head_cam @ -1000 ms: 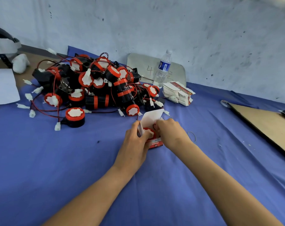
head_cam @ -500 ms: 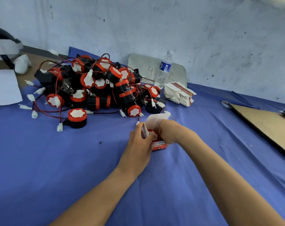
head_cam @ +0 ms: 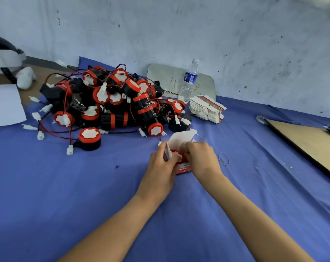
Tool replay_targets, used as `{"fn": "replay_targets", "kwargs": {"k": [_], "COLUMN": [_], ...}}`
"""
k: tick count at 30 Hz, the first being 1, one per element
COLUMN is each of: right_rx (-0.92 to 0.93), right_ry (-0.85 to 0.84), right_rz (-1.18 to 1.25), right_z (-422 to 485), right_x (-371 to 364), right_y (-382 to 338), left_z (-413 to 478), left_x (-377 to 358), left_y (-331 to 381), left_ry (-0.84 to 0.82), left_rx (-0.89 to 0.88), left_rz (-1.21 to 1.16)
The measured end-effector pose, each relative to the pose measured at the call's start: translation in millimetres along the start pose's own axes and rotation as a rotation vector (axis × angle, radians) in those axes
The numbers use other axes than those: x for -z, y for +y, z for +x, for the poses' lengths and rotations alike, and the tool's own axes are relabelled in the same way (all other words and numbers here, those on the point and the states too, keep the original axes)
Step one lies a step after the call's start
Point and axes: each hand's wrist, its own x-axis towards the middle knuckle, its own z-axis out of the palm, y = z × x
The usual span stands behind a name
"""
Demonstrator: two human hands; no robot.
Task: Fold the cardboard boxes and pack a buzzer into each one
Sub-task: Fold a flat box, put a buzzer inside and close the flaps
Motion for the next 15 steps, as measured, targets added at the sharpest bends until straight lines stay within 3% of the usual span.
{"fn": "replay_targets", "kwargs": {"k": [5, 8, 10, 15], "right_rx": [0.008, 0.118, 0.159, 0.118], "right_ry": [0.122, 0.266, 0.415, 0.626], "right_rz": [0.197, 0.089, 0.149, 0.046], "right_z": [-13, -19, -30, -41], "right_x": [-19, -25, -29, -33], "right_y": [6, 7, 7, 9], "left_z": [0, 2, 2, 2], "left_x": [-1, -1, -1, -2], "left_y": [0, 0, -2, -9], "left_ry": [-0.021, 0.015, 0.030, 0.000], "left_rx": [-0.023, 0.031, 0.091, 0.116], "left_rz": [-0.033, -0.105, -0.188, -0.134]}}
